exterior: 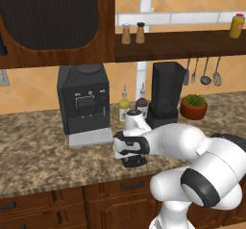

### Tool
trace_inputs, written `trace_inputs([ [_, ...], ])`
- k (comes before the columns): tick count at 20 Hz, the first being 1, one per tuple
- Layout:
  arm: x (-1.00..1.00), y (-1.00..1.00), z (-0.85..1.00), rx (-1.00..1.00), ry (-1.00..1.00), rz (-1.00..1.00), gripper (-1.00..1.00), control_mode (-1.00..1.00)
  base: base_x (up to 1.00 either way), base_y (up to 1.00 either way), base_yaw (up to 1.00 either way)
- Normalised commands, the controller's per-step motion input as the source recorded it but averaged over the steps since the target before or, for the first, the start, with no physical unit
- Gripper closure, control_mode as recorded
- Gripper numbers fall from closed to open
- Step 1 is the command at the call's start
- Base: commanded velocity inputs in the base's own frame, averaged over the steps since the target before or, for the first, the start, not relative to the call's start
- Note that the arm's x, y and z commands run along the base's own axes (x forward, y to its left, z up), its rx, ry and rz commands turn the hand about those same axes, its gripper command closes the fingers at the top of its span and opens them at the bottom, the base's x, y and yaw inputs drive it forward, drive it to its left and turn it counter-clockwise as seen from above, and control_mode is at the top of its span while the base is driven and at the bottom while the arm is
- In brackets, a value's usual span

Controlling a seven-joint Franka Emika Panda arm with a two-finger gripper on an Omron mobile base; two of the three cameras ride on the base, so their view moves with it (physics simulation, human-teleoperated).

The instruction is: Close the lid blender by securely placing the lid on top.

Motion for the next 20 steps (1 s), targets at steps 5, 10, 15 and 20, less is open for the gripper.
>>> trace_inputs([
  [5, 0.00, 0.01, -0.12, 0.00, -0.03, 0.00, 1.00, -1.00, 0.00, 0.00, 0.00],
  [10, -0.01, 0.00, -0.01, 0.00, -0.01, 0.00, 1.00, -1.00, 0.00, 0.00, 0.00],
  [15, -0.25, 0.00, 0.34, 0.00, -0.08, 0.00, 1.00, -1.00, 0.00, 0.00, 0.00],
  [20, -0.43, 0.00, 0.72, 0.00, -0.16, 0.00, 1.00, -1.00, 0.00, 0.00, 0.00],
])
